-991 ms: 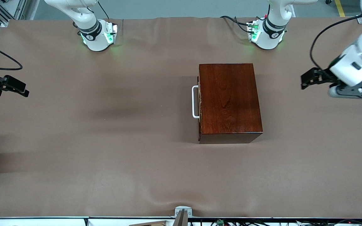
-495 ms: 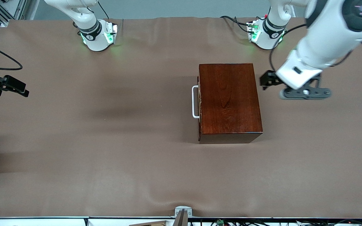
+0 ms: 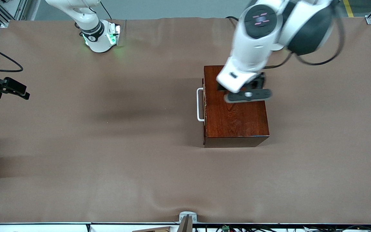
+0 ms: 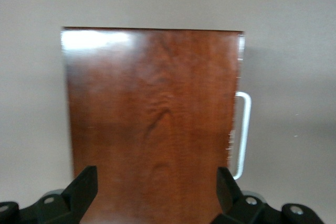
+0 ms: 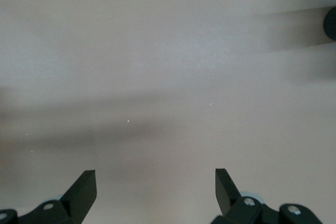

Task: Open drawer, take yellow block, close drawer
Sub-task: 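Move the left gripper to the white drawer handle of the wooden box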

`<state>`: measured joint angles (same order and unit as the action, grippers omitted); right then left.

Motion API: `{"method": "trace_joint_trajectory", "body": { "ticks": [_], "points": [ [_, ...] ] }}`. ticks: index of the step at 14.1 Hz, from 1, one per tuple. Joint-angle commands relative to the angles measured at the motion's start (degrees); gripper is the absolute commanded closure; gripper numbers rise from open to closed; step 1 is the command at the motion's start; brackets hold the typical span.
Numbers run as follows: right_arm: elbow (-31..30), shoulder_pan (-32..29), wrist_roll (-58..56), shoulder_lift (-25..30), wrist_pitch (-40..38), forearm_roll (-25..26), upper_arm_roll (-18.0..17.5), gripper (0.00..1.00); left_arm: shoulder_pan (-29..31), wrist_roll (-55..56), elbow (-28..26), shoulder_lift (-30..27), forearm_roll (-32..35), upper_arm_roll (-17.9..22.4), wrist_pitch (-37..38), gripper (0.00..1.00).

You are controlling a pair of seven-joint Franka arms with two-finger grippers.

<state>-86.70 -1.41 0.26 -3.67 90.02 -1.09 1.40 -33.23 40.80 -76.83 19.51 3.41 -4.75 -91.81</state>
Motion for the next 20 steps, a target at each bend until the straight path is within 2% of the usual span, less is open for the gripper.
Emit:
{"method": "trace_joint_trajectory", "body": {
  "ticks": [1,5,8,14,20],
  "points": [
    [-0.4,-1.0,0.2,0.8,0.2,-0.8,-0.7,0.00,-3.7,4.7,3.6,3.9,1.3,0.8,-2.8,0.00],
    [-0.4,-1.0,0.2,0.8,0.2,-0.8,-0.7,0.00,-8.7,9.9,3.6,7.1,1.7,1.0,-8.0,0.00],
    [-0.4,-1.0,0.2,0.8,0.2,-0.8,-0.7,0.00,-11.8,11.7,3.6,10.0,4.8,1.1,-10.7,0.00],
    [-0.4,-1.0,0.2,0.8,0.2,-0.8,-0.7,0.00,-15.2,15.2,3.8,15.5,9.0,1.1,-11.7,0.00],
    [-0.4,-1.0,0.2,0.8,0.2,-0.8,-0.7,0.00,-17.2,20.8,3.8,19.4,10.1,2.5,-15.2,0.00]
  ]
}}
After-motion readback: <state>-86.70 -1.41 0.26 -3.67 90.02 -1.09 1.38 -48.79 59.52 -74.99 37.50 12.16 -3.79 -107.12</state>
